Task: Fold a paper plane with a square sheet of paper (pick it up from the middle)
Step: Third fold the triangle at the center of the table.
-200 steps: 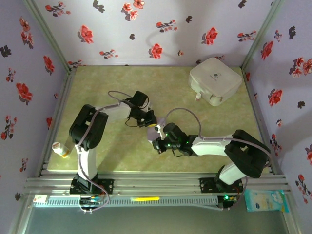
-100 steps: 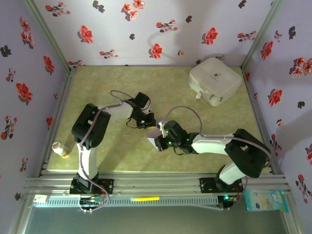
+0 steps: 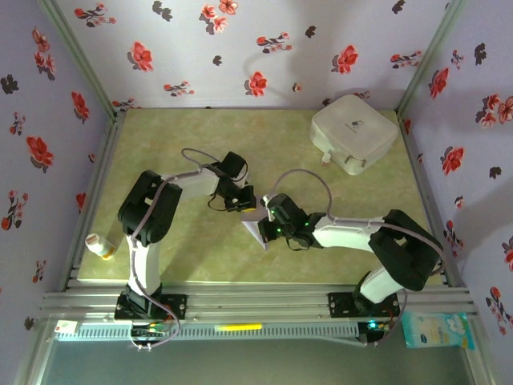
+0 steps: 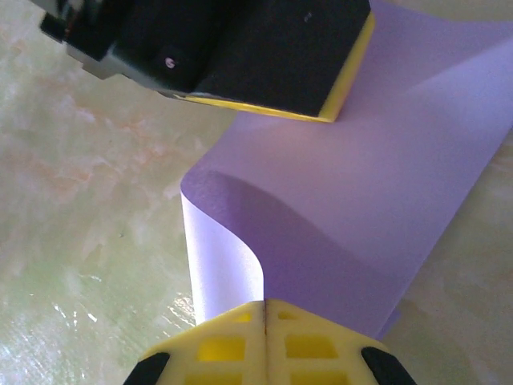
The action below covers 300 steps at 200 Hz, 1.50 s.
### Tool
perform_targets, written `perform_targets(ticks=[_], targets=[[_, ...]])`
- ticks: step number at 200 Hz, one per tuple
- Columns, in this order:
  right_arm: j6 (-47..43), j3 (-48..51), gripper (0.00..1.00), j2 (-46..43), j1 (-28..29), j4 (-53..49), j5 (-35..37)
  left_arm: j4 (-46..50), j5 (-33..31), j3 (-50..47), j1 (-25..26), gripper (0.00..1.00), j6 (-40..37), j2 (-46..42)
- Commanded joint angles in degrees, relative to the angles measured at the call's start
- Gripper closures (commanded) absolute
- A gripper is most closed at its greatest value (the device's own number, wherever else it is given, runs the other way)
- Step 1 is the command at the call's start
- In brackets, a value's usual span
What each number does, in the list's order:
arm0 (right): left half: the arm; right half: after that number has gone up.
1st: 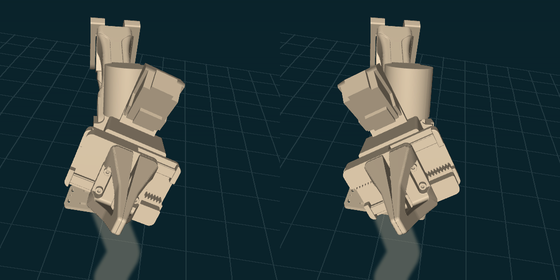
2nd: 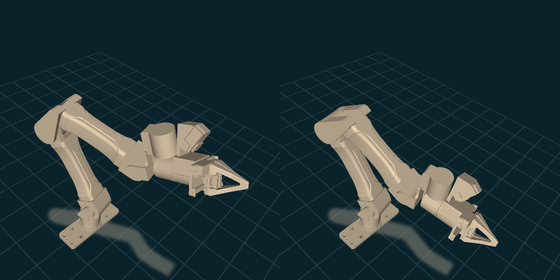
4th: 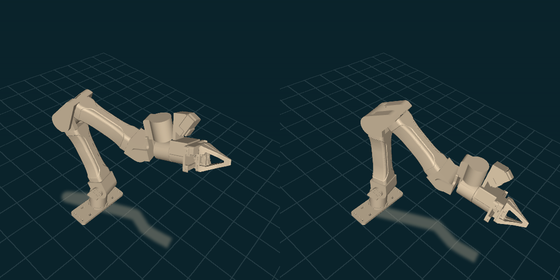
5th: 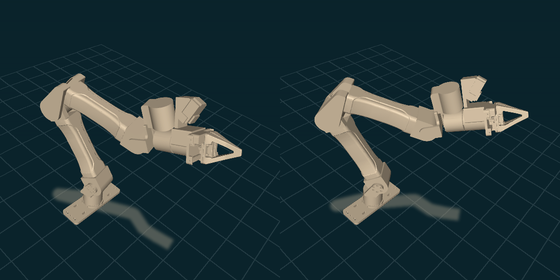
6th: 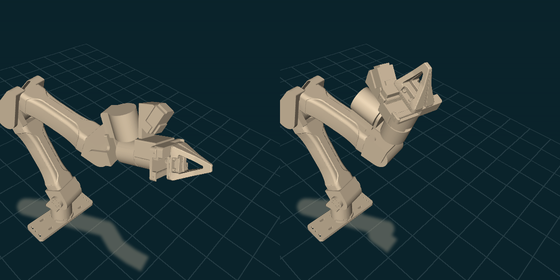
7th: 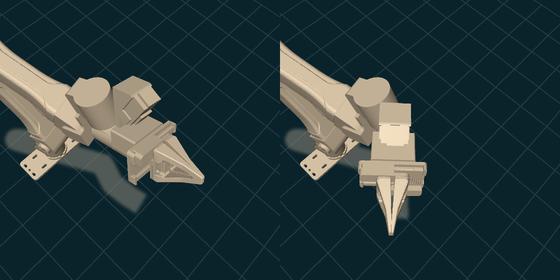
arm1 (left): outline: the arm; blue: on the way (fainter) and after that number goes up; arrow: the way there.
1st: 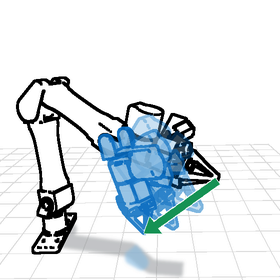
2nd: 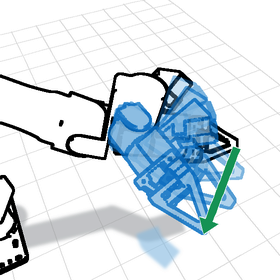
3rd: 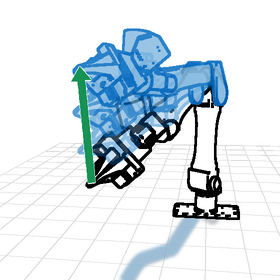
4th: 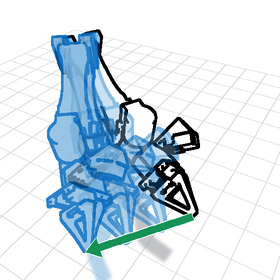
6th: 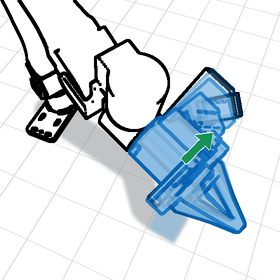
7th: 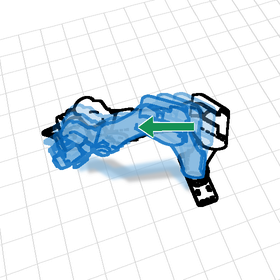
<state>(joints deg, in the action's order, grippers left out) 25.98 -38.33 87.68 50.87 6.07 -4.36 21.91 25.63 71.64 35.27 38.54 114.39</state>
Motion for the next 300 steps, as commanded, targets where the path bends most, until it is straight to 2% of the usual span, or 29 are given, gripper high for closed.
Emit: perform_targets(ticks=[1, 88, 150, 191, 300], targets=[[-0.8, -1.9, 1.00, 0.9, -0.5, -1.5, 2.5, 2.6, -1.4, 0.8, 0.5, 0.91, -0.5, -0.2], [-0.7, -3.9, 1.00, 2.9, -0.9, -3.7, 4.2, 2.5, -1.4, 1.0, 0.5, 0.91, -0.1, -0.5], [-0.4, -3.4, 1.00, 1.8, -0.9, -4.5, -1.5, 2.5, -1.5, 1.0, 0.5, 0.91, 0.2, -0.6], [0.4, -3.7, 1.00, 2.6, -0.9, -5.4, 2.1, 2.6, -1.5, 1.0, 0.5, 0.91, 0.1, -0.7], [0.3, -4.5, 1.00, 3.7, -0.9, -5.8, 3.7, 2.8, -1.5, 1.1, 0.5, 0.90, 0.1, -0.7]])
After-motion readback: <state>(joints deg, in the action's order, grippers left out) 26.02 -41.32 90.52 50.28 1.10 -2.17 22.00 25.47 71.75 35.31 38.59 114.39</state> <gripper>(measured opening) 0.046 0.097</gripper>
